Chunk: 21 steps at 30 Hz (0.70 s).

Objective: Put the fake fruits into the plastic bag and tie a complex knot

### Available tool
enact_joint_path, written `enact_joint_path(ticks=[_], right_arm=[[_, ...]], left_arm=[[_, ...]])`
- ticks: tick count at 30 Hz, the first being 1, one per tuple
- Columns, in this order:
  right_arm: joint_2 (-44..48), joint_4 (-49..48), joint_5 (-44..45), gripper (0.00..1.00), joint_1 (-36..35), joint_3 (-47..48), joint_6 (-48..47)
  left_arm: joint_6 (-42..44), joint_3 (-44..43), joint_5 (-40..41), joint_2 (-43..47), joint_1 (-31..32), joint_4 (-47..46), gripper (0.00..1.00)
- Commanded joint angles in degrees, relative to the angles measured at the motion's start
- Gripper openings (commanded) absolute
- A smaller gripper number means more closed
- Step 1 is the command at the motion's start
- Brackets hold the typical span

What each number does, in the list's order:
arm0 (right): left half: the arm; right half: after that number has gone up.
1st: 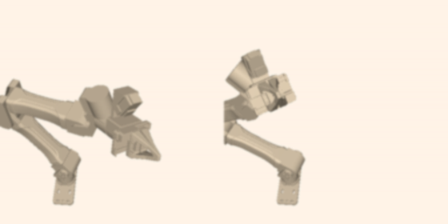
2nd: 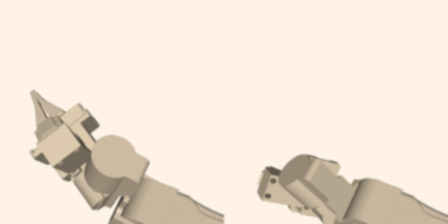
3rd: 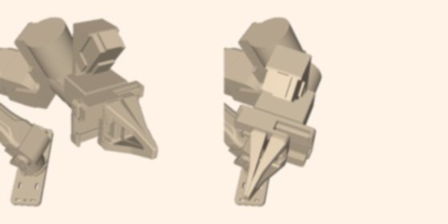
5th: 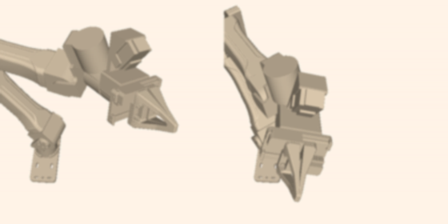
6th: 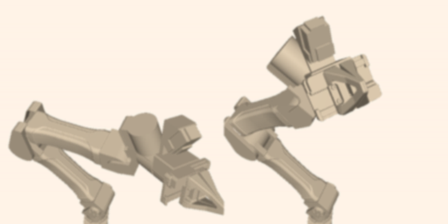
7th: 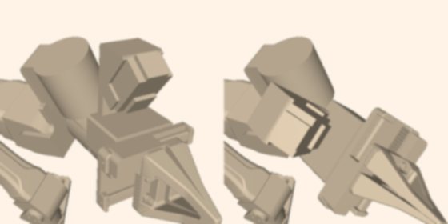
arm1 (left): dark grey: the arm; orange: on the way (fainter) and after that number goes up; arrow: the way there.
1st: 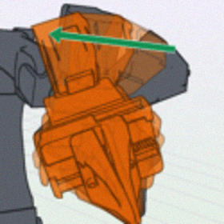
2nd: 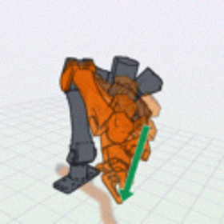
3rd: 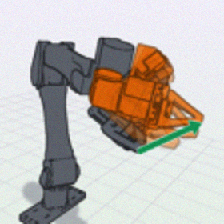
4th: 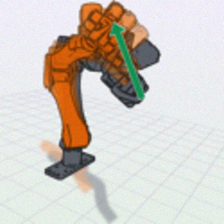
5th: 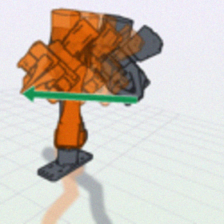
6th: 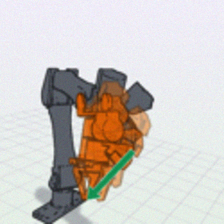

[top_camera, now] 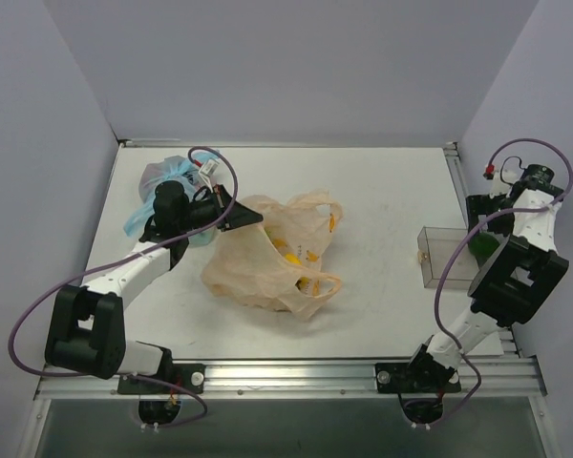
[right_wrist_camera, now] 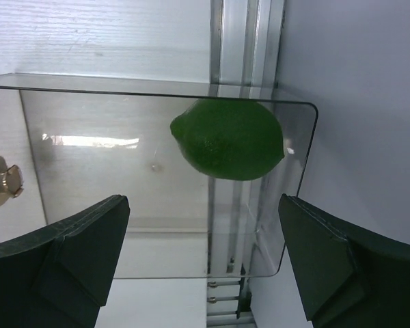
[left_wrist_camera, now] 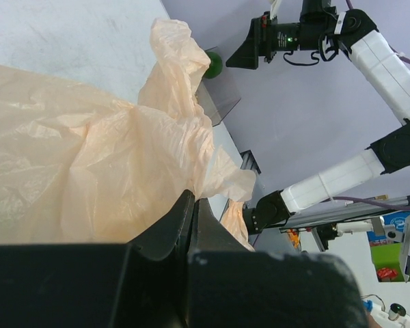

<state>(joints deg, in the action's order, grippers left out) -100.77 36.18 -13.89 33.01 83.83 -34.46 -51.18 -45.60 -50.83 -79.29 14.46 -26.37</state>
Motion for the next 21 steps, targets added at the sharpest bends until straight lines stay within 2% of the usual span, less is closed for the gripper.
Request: enact_joint_path(ticks=[1, 21], right_arm=[[-2.0, 0.1, 1.1, 0.96, 0.6, 2.1, -4.2], [-10.6, -7.9, 0.8, 0.96, -0.1, -1.8, -4.3]], left_arm=[[2.0, -1.9, -0.1, 1.2, -0.1, 0.4, 0.00], [3.3, -3.4, 0.3, 0.8, 0.0, 3.2, 0.00]])
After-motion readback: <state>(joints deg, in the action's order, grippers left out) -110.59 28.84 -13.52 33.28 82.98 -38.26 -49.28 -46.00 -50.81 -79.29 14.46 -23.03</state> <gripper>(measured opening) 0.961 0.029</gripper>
